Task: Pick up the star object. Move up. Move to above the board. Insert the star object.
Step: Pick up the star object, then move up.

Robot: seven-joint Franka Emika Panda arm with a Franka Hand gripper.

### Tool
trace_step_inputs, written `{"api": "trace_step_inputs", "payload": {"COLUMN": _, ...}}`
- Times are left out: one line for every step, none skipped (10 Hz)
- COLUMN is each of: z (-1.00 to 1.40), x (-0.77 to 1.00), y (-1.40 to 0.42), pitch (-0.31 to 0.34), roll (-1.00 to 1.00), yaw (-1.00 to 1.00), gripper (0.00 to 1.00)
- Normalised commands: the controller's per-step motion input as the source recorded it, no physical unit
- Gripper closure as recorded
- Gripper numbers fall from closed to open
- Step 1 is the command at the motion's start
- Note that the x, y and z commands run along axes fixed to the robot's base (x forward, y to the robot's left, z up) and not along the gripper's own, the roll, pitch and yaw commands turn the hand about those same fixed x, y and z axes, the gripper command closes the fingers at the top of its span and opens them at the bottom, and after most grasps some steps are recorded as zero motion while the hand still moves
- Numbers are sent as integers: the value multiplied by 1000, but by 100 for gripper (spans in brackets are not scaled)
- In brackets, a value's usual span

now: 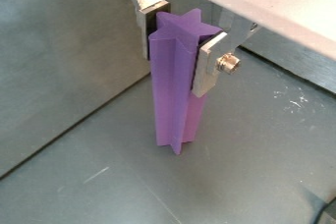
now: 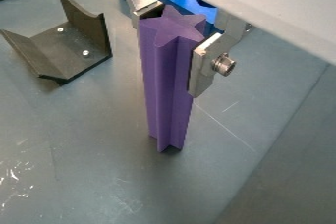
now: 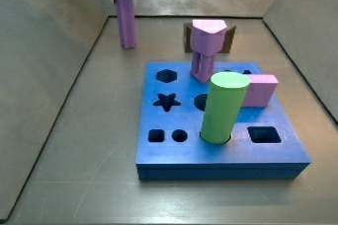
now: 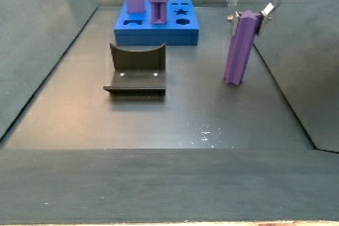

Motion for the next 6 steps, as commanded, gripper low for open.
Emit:
{"api": "trace_step_inputs", "payload": {"z": 0, "x": 0, "y": 0, "pitch": 0, "roll": 0, "yaw": 0, "gripper": 100}}
{"api": "trace_step_inputs", "payload": {"z": 0, "x": 0, "y": 0, "pitch": 0, "roll": 0, "yaw": 0, "gripper": 100}}
{"api": "trace_step_inputs", "payload": {"z": 0, "x": 0, "y": 0, "pitch": 0, "roll": 0, "yaw": 0, "gripper": 100}}
{"api": "trace_step_inputs", "payload": {"z": 0, "x": 0, "y": 0, "pitch": 0, "roll": 0, "yaw": 0, "gripper": 100}}
{"api": "trace_step_inputs", "payload": {"z": 833, "x": 0, "y": 0, "pitch": 0, "roll": 0, "yaw": 0, "gripper": 100}}
{"api": "trace_step_inputs", "payload": {"z": 782, "x": 35, "y": -63, "pitch": -2, "roll": 14, "yaw": -31, "gripper": 100}}
